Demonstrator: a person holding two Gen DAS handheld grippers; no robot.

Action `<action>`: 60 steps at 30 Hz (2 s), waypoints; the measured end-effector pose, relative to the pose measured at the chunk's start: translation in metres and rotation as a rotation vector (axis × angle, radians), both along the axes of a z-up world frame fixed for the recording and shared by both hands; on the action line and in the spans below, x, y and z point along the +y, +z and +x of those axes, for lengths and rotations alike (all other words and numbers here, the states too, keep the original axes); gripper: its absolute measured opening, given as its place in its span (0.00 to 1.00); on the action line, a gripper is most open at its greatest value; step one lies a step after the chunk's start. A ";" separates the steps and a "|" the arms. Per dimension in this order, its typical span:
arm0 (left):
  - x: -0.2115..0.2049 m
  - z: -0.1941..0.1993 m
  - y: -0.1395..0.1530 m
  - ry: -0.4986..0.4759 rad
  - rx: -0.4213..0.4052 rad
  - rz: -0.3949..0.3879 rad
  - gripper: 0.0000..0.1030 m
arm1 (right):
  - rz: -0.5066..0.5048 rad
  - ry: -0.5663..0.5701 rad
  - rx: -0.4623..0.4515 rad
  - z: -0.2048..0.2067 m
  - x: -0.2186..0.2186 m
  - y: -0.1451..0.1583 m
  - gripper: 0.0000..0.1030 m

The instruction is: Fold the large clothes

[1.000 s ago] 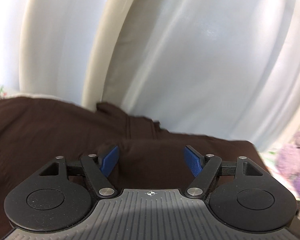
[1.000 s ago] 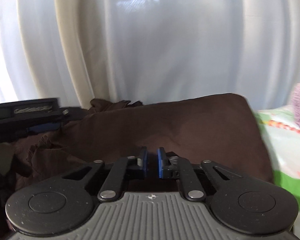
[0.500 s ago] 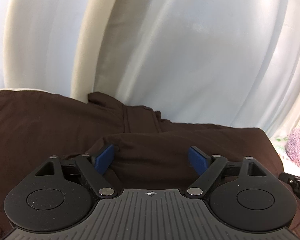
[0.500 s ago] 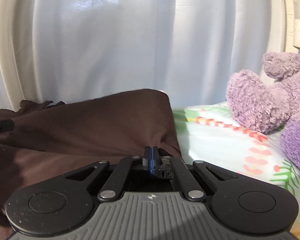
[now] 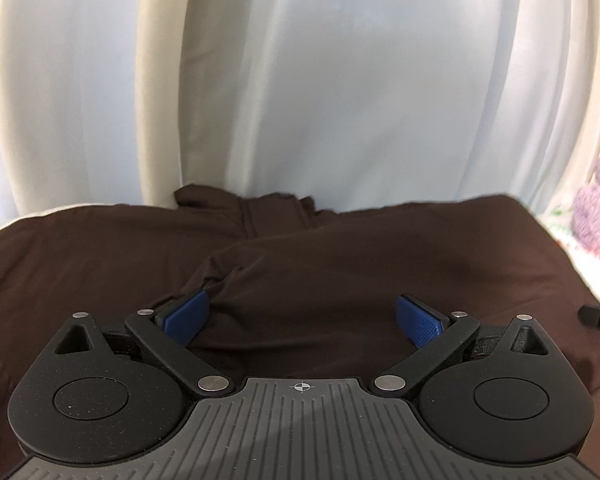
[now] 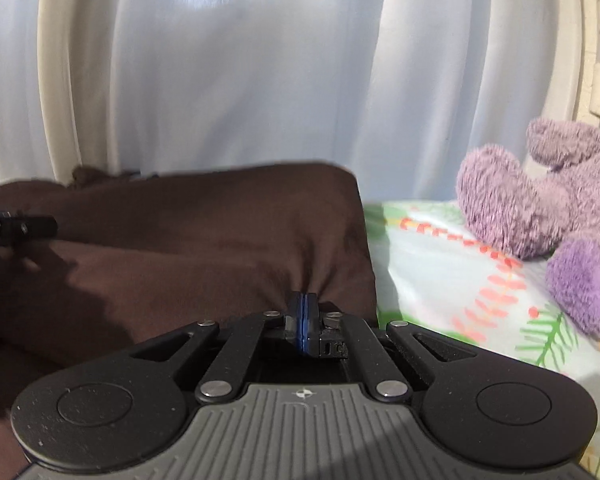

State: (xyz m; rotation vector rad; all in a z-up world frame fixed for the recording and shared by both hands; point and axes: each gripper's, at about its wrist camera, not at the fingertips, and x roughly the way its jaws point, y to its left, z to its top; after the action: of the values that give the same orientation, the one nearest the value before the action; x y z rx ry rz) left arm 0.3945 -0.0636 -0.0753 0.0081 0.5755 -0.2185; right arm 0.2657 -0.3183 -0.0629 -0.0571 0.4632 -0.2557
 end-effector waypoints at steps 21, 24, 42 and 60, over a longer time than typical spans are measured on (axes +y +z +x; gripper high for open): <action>0.254 -0.134 0.062 0.503 0.073 -0.626 1.00 | 0.307 0.127 -0.070 -0.035 0.023 0.041 0.26; 0.324 -0.162 0.044 0.774 0.078 -0.684 1.00 | 0.442 0.166 -0.036 -0.031 0.036 0.036 0.26; 0.476 -0.200 -0.034 1.196 -0.119 -1.067 0.69 | 0.603 0.183 -0.018 -0.034 0.060 0.012 0.26; 0.395 -0.156 0.075 0.586 -0.329 -0.901 0.10 | 0.595 0.228 -0.036 -0.041 0.065 0.022 0.26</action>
State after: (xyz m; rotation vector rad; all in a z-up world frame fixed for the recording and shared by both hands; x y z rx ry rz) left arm 0.2389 0.3314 0.0001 -0.9698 0.0963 0.1115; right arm 0.2250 -0.2536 -0.0405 0.4731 0.4771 0.1117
